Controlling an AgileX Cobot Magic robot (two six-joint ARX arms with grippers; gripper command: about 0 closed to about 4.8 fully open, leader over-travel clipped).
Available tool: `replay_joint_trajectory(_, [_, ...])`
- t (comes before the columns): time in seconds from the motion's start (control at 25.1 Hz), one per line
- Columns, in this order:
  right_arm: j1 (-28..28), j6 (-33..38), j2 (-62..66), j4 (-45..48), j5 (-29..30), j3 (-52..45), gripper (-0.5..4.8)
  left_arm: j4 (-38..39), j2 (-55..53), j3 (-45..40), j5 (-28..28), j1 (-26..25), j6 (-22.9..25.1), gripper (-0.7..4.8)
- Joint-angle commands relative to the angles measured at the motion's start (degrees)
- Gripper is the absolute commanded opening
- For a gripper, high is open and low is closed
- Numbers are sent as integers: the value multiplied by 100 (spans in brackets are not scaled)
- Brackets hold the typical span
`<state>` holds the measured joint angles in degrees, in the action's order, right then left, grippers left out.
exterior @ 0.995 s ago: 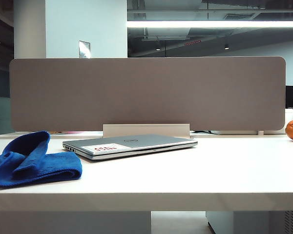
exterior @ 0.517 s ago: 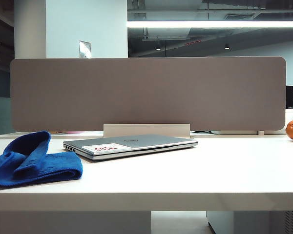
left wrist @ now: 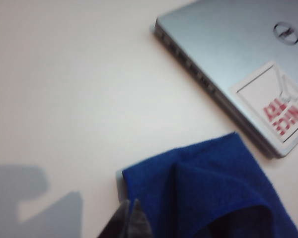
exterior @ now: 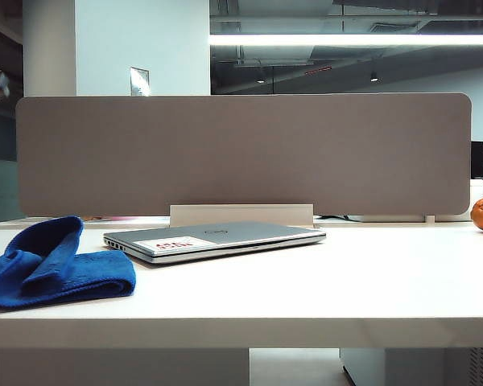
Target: Pick up the blue rag and put it over the laptop.
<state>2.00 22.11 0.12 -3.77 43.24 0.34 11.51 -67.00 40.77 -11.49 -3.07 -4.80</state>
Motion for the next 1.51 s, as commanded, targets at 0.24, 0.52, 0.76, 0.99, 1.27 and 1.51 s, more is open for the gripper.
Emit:
replay_joint_trajectory(0.24, [4,20,-13,98,-116,-28,0,-105,-833,22,-157,540,-15,252])
replay_joint_trajectory(0.52, [4,20,-13,92,-116,-28,0,-372,-1095,22,-120,1051,-15,346])
replay_joint_trajectory(0.76, [4,20,-13,90,-116,-28,0,-382,-1099,22,50,1062,-9,345])
replay_joint_trajectory(0.99, [4,20,-13,92,-114,-28,0,-321,-1102,20,645,1062,37,344])
replay_joint_trajectory(1.27, [4,20,-13,92,-116,-28,0,-304,-1130,20,929,1062,284,343])
replay_joint_trajectory(1.51, [4,20,-13,94,-114,-28,0,-297,-1456,17,933,1054,280,342])
